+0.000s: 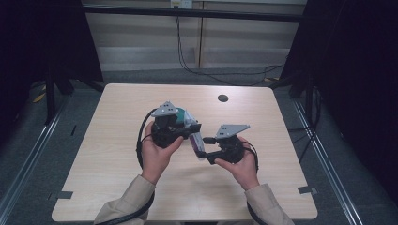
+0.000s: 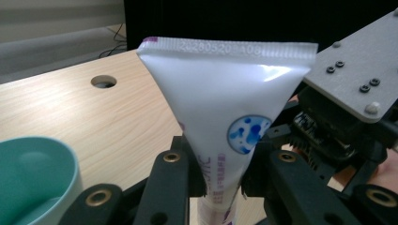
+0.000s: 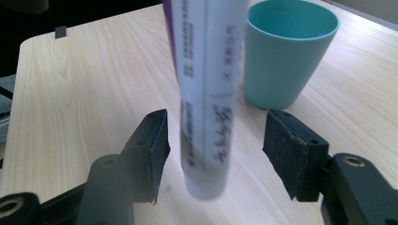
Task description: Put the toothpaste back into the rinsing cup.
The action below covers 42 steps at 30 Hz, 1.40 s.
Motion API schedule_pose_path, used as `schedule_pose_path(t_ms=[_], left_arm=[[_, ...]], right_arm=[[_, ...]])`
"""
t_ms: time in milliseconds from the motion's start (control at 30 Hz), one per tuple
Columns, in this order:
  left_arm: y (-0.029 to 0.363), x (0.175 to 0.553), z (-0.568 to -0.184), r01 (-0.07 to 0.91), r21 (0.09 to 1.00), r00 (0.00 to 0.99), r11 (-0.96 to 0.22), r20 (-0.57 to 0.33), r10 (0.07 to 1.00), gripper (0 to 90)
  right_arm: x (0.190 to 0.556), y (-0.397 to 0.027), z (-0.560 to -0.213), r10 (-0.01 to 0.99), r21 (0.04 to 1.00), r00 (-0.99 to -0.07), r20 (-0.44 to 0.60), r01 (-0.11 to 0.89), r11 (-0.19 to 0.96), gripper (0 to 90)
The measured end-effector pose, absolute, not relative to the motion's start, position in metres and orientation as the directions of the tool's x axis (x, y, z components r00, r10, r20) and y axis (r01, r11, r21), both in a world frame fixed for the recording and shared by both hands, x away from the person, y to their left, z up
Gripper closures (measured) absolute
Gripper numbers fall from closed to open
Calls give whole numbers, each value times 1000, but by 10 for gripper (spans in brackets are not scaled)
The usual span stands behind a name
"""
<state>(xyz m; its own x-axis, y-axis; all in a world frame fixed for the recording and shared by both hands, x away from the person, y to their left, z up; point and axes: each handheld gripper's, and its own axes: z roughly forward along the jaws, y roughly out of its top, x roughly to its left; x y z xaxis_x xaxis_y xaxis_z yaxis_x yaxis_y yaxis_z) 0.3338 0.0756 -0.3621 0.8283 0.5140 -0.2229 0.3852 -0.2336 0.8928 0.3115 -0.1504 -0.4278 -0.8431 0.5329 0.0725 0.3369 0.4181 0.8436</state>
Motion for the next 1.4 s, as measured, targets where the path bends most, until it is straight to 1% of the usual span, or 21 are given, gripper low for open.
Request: schedule_pose_path(t_ms=[33,100,167,233,267,300,367,500,667,900,1033,1400], left_arm=[[76,334,-362,381,894,829,-234,-218,515,761],[78,335,-361,384,891,827,-243,-214,520,761],[80,335,-361,383,892,824,-240,-212,525,761],[83,337,-359,383,890,820,-246,-205,534,762],[83,337,-359,383,890,820,-246,-205,534,761],[84,337,-359,382,890,820,-250,-202,535,761],[87,338,-357,380,891,817,-250,-196,542,762],[91,340,-352,375,888,814,-266,-178,554,762],[96,344,-346,374,884,807,-280,-161,568,762],[99,348,-336,369,882,801,-293,-142,582,762],[99,350,-332,368,880,799,-300,-135,586,762],[104,359,-321,374,878,786,-297,-131,604,762]], right_arm=[[312,-152,-428,533,843,-843,77,340,417,393],[313,-156,-430,541,838,-836,89,356,413,337],[313,-160,-432,545,835,-833,91,362,414,318],[312,-164,-435,551,830,-830,81,363,424,290],[312,-168,-438,560,824,-825,77,369,430,262],[312,-168,-438,560,824,-825,77,369,430,262],[311,-173,-442,572,818,-817,76,379,433,231],[307,-185,-457,604,787,-795,58,408,462,158],[303,-193,-469,616,778,-786,53,419,467,139],[295,-200,-493,622,750,-781,57,445,489,138],[293,-199,-500,626,734,-779,43,450,509,138],[292,-199,-506,621,727,-783,39,448,520,139]])
